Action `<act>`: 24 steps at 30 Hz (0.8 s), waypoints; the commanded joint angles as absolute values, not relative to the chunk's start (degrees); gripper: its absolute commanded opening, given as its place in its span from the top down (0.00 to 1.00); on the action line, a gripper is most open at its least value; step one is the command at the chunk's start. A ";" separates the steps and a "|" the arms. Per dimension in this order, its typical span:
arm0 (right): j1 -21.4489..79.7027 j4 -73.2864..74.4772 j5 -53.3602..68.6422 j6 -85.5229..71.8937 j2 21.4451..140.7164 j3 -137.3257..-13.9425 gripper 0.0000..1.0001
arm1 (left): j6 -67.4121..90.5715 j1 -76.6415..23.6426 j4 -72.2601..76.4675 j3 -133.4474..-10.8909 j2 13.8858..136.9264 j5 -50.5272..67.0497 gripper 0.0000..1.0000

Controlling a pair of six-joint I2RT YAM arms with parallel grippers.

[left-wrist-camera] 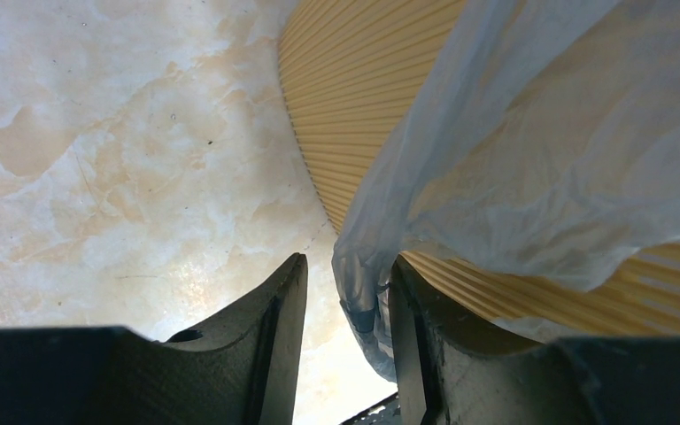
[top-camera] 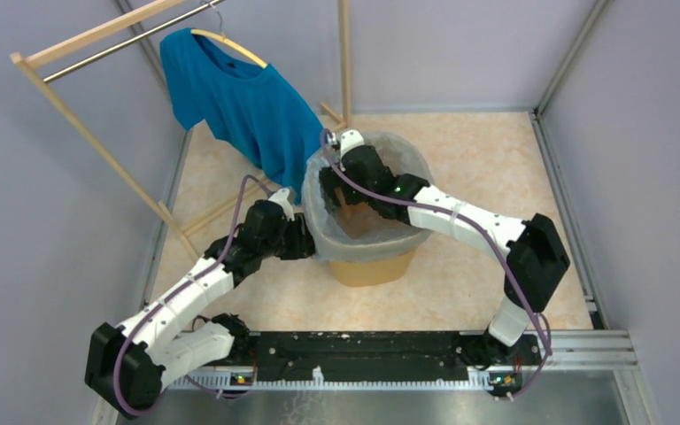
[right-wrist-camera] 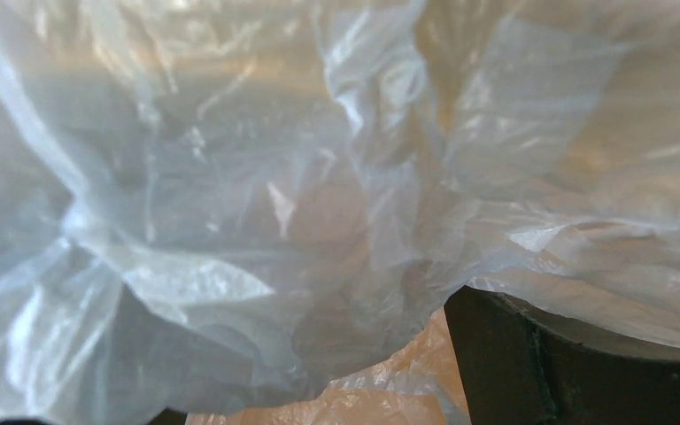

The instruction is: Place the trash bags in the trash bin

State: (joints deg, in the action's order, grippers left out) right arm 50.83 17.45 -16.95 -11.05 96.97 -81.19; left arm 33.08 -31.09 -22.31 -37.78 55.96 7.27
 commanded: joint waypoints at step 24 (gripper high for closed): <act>50.71 29.89 -5.68 -13.77 95.18 -74.19 0.34 | 31.62 -30.84 -22.26 -39.84 56.40 6.99 0.52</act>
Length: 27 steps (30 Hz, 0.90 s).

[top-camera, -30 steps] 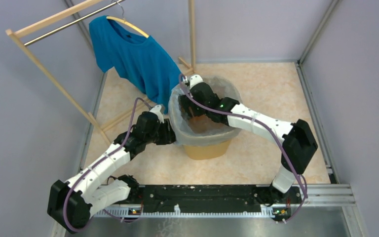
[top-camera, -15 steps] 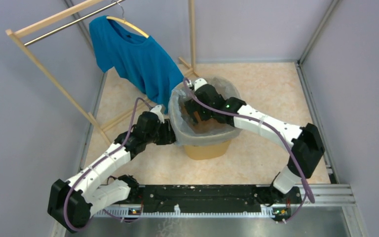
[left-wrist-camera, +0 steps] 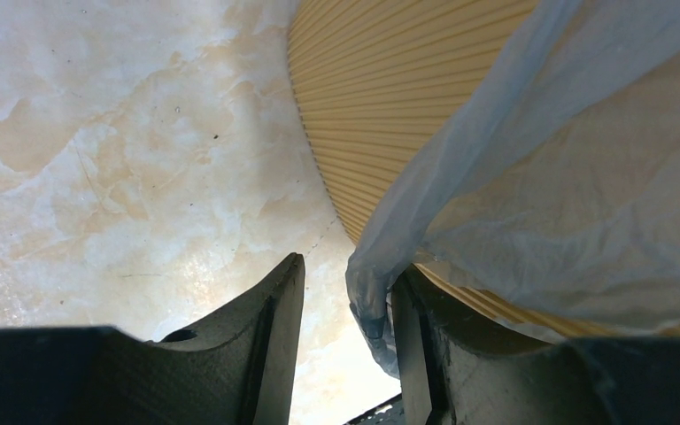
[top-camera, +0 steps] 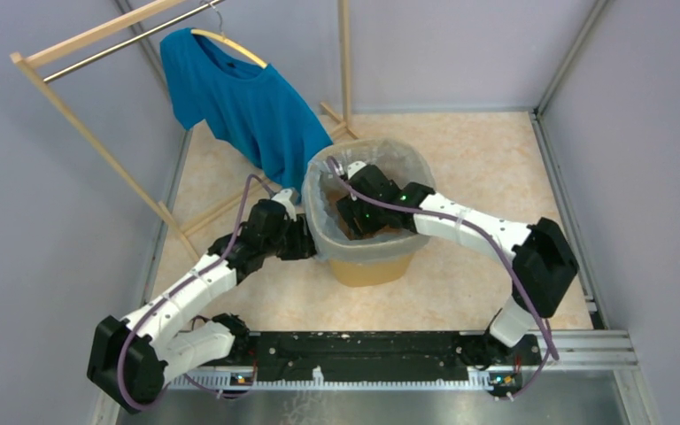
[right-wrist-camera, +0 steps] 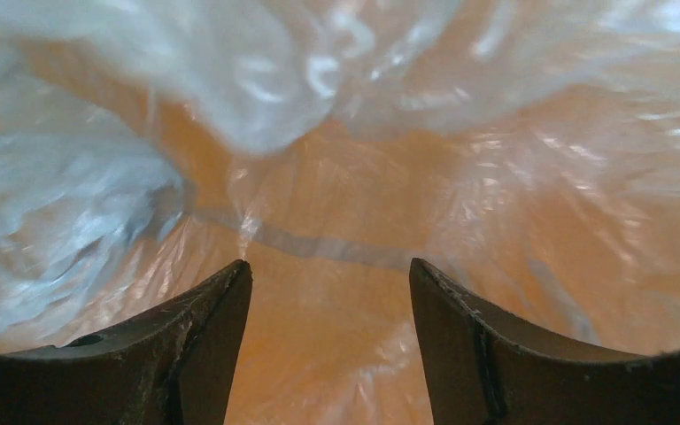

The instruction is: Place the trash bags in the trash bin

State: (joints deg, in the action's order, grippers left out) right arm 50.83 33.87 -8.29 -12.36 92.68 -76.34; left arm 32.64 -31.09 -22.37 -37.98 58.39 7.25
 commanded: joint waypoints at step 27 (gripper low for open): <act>50.70 26.50 -6.99 -18.41 93.86 -73.71 0.38 | 31.64 -30.83 -23.56 -39.46 53.77 5.93 0.51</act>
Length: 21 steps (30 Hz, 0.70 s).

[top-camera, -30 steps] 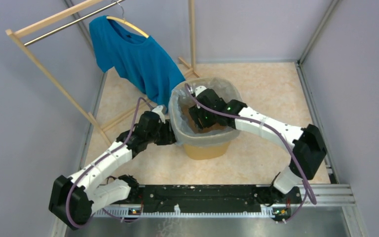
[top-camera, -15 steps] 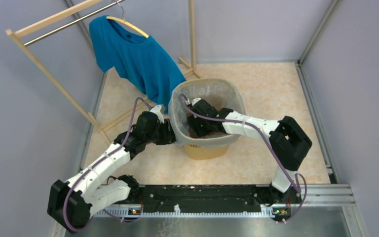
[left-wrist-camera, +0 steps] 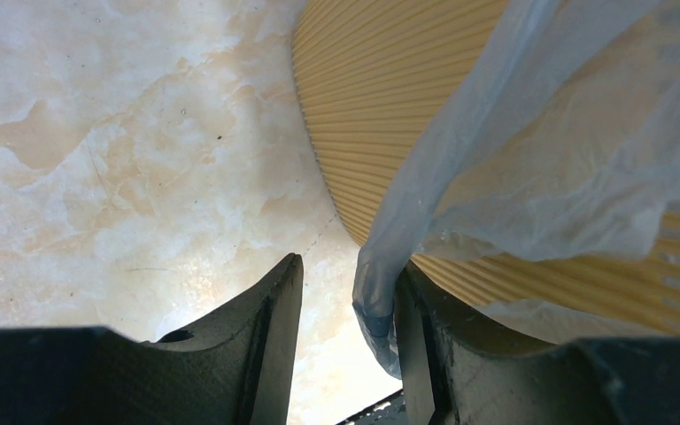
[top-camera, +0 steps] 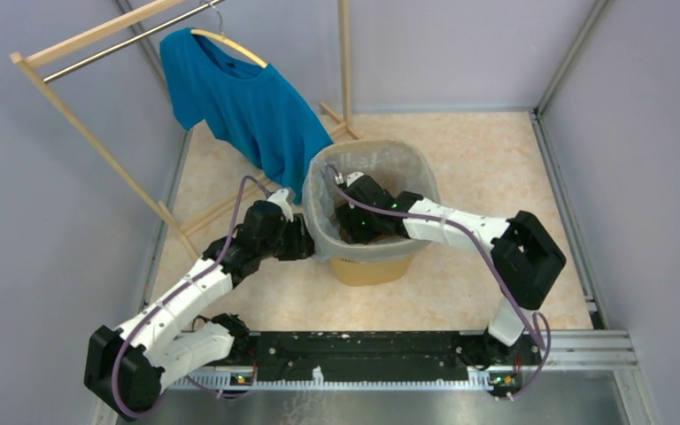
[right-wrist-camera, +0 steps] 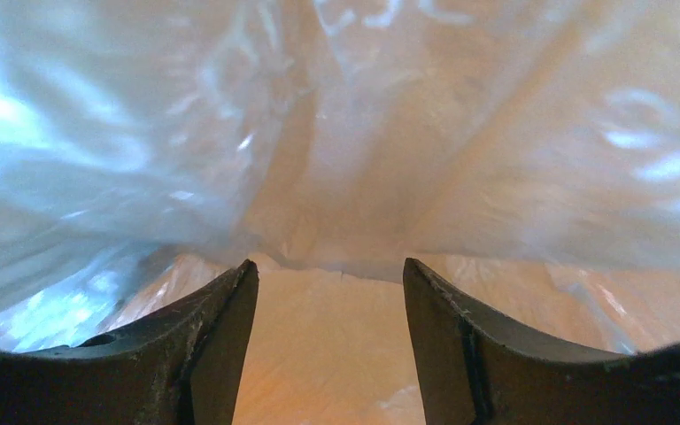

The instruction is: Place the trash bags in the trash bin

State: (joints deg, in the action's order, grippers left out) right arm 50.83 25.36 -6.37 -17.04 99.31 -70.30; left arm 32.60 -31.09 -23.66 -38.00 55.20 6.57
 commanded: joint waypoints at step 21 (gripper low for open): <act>50.69 19.44 -7.86 -19.86 104.17 -72.37 0.39 | 31.38 -30.77 -24.26 -39.60 53.04 6.00 0.51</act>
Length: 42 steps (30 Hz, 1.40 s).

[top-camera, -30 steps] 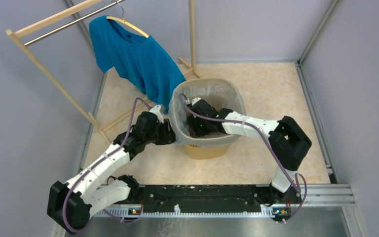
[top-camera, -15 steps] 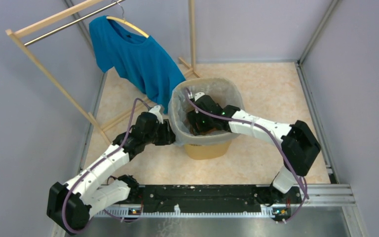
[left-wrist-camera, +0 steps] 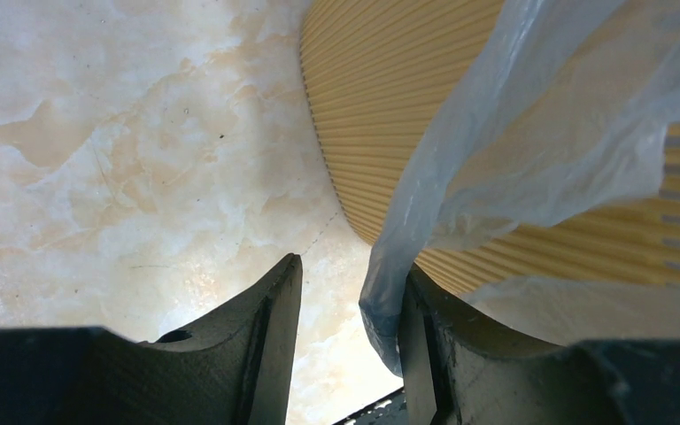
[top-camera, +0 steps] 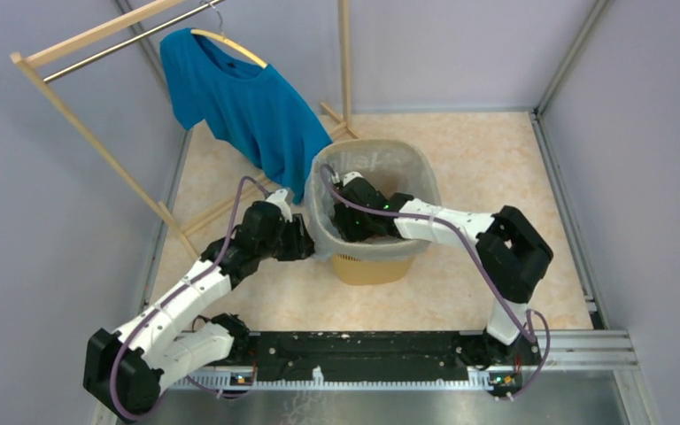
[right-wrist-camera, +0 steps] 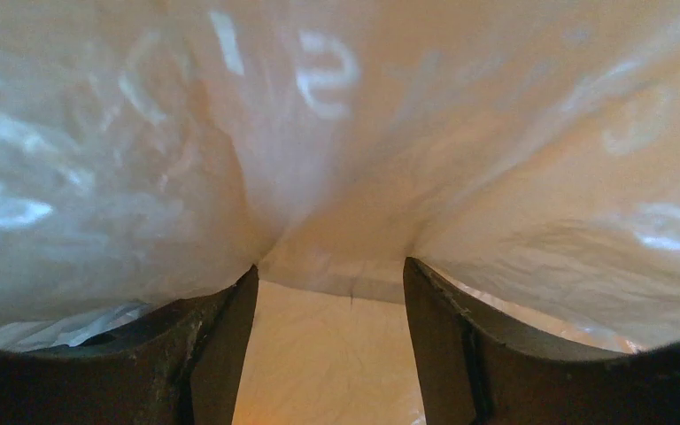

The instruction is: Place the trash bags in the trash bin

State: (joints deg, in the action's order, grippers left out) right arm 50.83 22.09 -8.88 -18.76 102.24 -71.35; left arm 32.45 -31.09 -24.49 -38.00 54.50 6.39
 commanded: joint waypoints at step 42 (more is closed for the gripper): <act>50.66 28.55 -20.83 -9.76 55.37 -79.12 0.07 | 34.77 -32.35 -5.04 -40.44 61.04 18.62 0.22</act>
State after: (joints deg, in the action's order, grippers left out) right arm 50.83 28.21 -15.11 -13.08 62.28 -82.04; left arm 32.51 -31.20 -16.38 -38.15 57.82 14.63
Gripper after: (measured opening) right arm 0.914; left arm 0.767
